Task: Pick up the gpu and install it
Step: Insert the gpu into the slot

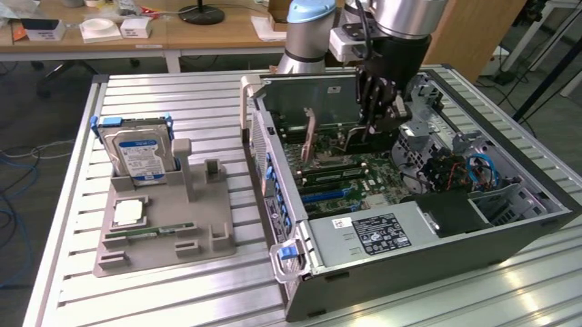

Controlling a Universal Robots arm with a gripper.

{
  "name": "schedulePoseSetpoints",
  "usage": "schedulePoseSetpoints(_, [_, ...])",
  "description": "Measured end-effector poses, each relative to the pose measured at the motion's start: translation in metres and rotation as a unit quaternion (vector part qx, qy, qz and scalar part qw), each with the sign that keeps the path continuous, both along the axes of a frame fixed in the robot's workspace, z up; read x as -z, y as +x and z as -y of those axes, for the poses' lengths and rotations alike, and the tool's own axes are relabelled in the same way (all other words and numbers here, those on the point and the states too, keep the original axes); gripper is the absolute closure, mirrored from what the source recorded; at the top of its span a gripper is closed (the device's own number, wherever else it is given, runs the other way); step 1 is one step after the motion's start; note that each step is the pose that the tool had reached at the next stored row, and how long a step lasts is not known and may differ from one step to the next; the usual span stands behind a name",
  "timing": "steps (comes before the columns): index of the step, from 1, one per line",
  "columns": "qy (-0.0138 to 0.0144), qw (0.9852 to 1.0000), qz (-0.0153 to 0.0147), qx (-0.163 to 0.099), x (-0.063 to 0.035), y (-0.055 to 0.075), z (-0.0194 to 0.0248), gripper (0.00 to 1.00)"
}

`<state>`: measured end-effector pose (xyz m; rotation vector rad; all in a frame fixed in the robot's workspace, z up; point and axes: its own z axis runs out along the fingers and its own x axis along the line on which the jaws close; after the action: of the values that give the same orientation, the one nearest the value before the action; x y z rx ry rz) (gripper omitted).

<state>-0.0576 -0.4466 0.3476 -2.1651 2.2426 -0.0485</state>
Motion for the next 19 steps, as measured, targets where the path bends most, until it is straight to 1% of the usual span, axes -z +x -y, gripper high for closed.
schedulePoseSetpoints(14, [-0.0001, 1.0, 0.0, 0.0, 0.0254, -0.009, 0.0016, 0.74])
schedulePoseSetpoints(19, [-0.0002, 1.0, -0.0001, 0.0, 0.0314, -0.01, 0.0048, 0.74])
